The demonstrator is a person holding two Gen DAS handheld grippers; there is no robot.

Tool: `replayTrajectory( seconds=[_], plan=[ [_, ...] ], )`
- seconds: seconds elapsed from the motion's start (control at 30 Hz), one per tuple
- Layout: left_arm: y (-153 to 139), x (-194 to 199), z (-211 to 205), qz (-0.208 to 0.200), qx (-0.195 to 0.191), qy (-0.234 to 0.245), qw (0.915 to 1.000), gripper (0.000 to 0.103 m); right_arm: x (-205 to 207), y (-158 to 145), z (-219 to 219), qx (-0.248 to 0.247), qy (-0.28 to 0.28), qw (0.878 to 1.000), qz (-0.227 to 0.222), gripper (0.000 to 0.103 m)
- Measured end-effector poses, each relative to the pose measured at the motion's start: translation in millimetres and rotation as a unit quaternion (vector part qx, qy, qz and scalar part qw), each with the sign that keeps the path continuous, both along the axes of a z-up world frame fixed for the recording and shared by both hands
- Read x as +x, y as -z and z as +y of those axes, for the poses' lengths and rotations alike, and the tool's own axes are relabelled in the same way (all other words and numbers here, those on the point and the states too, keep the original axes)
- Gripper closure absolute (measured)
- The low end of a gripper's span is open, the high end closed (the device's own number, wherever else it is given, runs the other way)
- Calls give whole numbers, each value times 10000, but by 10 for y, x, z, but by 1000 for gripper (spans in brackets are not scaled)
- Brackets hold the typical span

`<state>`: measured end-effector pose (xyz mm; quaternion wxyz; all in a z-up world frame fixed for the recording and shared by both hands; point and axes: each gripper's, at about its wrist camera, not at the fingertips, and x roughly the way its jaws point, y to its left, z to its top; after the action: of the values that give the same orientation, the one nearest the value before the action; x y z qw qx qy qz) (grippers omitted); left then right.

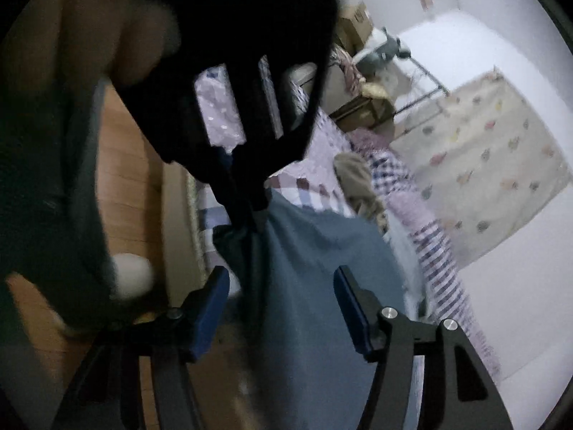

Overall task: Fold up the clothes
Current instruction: 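Lift the teal-blue garment with the left gripper while the right gripper grasps it beside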

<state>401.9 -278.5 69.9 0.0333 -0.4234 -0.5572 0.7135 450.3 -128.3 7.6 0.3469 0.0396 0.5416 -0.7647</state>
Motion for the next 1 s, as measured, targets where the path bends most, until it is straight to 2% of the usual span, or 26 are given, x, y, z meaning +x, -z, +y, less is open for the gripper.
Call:
replayTrajectory(
  seconds=[0.1,0.2,0.27,0.33,0.37,0.43,0.5,0.53,0.57,0.6,0.7,0.83,1.0],
  plan=[
    [134,5,-9,136,189,19,9997,99,-100,230,-101,266,-36,9981,546,38],
    [316,1,-31,205,330,-14,9992,99,-229,374,-157,427,50,9963,749,40],
    [421,0,-47,288,383,-43,9988,99,-339,392,-181,450,156,9965,682,51],
    [511,61,-84,381,449,-128,9982,99,-457,382,-201,451,267,9972,528,93],
    [554,91,-102,430,482,-175,9978,99,-506,360,-214,457,312,9977,398,96],
    [544,165,-138,629,575,-403,9955,96,-602,306,-236,442,398,9981,136,95],
    [524,238,-177,821,720,-614,9921,76,-683,194,-230,293,466,9984,-139,95],
    [511,266,-186,901,745,-717,9905,50,-718,133,-225,212,503,9981,-273,96],
    [497,293,-195,978,763,-816,9889,33,-745,58,-216,110,553,9975,-419,96],
    [475,303,-189,1019,711,-868,9884,30,-778,-25,-207,-4,617,9963,-602,95],
    [451,249,-99,1074,586,-794,9893,29,-866,-220,-150,-237,726,9930,-897,95],
    [451,101,24,1160,668,-640,9889,29,-788,-352,-183,-279,591,9948,-776,96],
    [543,-114,9,1097,759,-661,9889,28,-570,-260,-176,-197,437,9970,-612,96]
  ],
)
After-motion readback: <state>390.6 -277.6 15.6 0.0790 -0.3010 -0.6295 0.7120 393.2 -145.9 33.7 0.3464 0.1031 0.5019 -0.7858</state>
